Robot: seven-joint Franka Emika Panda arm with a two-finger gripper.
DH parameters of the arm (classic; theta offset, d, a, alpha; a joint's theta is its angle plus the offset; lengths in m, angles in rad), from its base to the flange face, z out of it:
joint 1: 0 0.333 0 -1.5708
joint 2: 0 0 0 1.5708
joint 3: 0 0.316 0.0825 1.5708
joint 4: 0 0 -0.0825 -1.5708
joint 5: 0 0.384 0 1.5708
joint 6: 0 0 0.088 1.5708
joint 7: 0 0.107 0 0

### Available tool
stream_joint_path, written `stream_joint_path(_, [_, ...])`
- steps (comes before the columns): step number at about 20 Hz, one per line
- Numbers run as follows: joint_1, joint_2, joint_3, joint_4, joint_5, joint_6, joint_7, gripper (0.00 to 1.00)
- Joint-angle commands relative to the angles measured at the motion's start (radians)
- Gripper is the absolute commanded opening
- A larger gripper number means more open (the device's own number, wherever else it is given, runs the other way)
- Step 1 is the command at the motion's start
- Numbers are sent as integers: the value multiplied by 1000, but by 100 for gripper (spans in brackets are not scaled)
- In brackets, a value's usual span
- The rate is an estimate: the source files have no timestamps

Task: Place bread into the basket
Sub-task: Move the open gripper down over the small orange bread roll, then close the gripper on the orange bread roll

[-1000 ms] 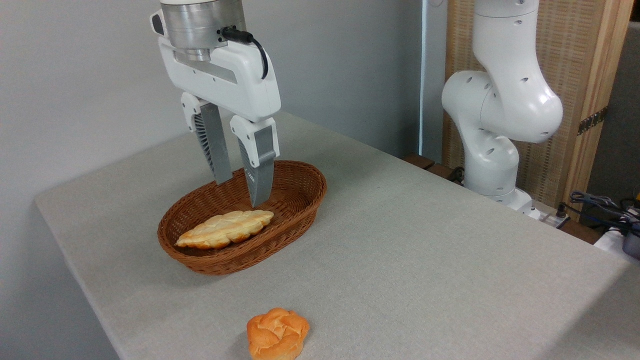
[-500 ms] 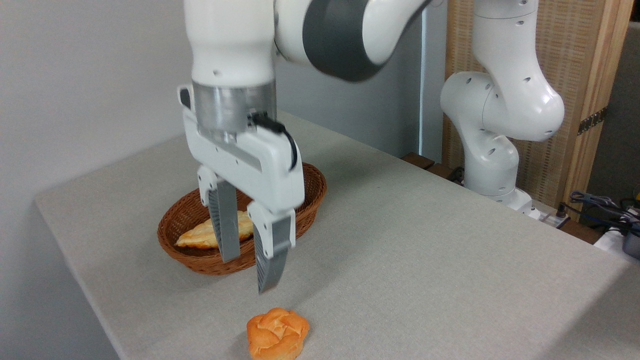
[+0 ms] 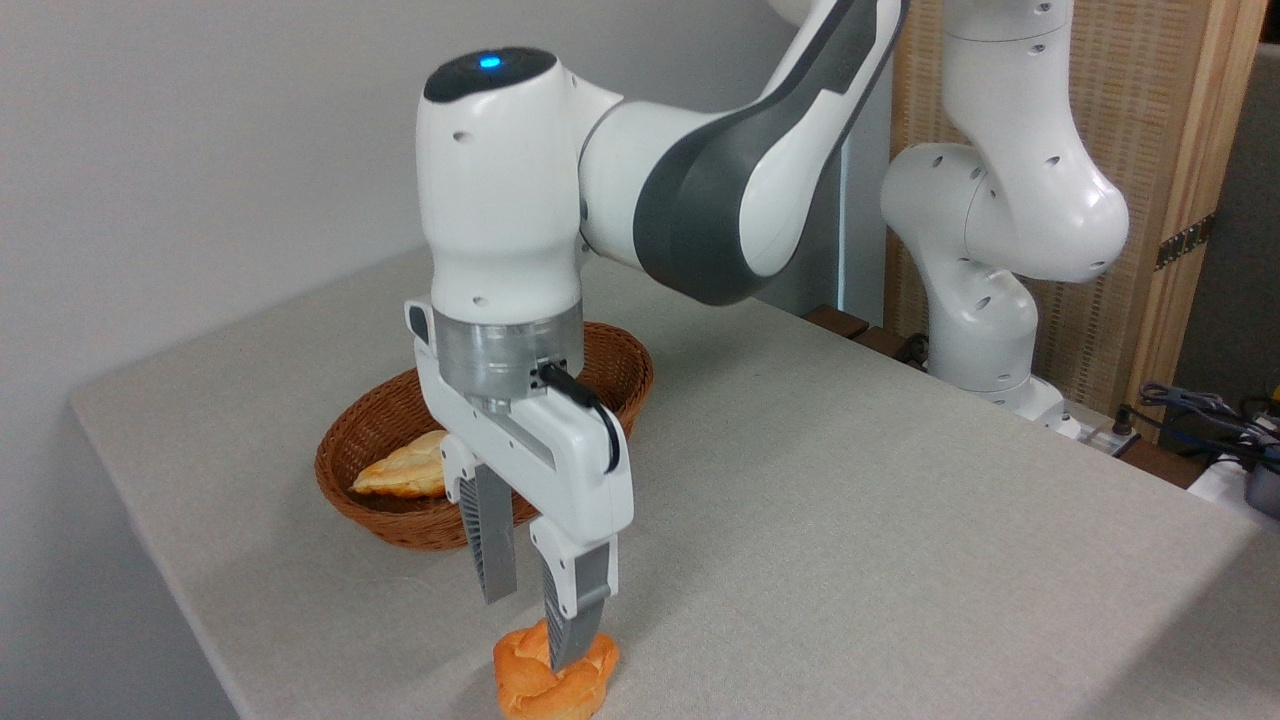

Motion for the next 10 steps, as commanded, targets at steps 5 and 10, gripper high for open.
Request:
stream_joint_path(5, [3, 39, 16, -8, 63, 28, 12, 100])
stream_joint_path(10, [3, 75, 8, -10, 57, 57, 6, 100])
